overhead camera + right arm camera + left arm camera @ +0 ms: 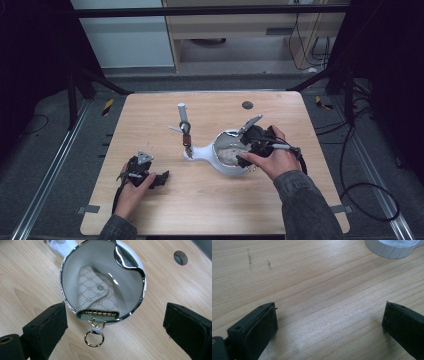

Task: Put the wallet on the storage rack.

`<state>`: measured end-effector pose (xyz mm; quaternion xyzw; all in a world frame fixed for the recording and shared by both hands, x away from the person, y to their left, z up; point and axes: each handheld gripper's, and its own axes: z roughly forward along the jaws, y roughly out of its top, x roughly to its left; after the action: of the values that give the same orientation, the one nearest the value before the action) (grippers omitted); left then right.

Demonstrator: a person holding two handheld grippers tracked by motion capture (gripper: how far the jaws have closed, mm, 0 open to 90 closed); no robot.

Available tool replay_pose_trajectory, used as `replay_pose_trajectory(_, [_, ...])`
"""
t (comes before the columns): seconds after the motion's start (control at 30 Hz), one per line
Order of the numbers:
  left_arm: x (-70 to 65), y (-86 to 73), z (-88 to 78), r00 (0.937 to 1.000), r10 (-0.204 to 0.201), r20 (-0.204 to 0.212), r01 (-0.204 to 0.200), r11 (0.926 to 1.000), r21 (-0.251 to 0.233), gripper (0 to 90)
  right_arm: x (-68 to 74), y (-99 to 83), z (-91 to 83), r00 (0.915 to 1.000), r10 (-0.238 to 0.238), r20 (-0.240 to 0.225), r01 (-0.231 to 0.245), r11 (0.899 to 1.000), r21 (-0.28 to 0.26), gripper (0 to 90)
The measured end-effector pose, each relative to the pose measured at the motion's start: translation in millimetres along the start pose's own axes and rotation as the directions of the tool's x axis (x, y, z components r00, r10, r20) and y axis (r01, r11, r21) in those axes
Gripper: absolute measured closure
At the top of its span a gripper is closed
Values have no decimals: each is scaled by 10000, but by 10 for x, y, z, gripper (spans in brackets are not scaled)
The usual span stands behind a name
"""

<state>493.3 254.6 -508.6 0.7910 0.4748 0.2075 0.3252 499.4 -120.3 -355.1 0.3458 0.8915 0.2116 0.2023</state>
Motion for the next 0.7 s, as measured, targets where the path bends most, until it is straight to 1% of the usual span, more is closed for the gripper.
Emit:
replay_pose_trajectory(0.07, [-2, -1, 0, 10000, -17, -2, 17, 10000, -2, 0, -21, -22, -9, 9999, 113, -12, -113, 9998, -188, 53])
replay_pose_trajectory(0.13, [-2, -1, 0, 10000, -24, 6, 24, 10000, -1, 0, -38, -34, -14, 9999, 143, 54, -142, 9996, -235, 53])
replay_pose_trajectory(0.27, [-1, 0, 1, 10000, -21, 15, 21, 10000, -6, 0, -93, -72, -24, 9995, 297, 104, -291, 9981, -536, 52])
replay_pose_trajectory(0.3, [-2, 0, 1, 10000, -23, 10, 23, 10000, -8, 0, -103, -82, -30, 9992, 362, 158, -353, 9980, -532, 53])
replay_pose_trajectory(0.37, [-1, 0, 1, 10000, -9, 16, 9, 10000, 2, 0, -131, -114, -42, 9981, 551, 284, -530, 9962, -690, 60])
replay_pose_trajectory(0.57, [1, 1, -1, 10000, 36, 10, -36, 10000, 21, 0, -208, -246, -79, 9934, 1064, 437, -1007, 9880, -1169, 73])
replay_pose_trajectory(0.7, [1, 1, -2, 10000, 39, 3, -39, 10000, 38, 0, -279, -327, -92, 9887, 1442, 408, -1359, 9775, -1612, 74])
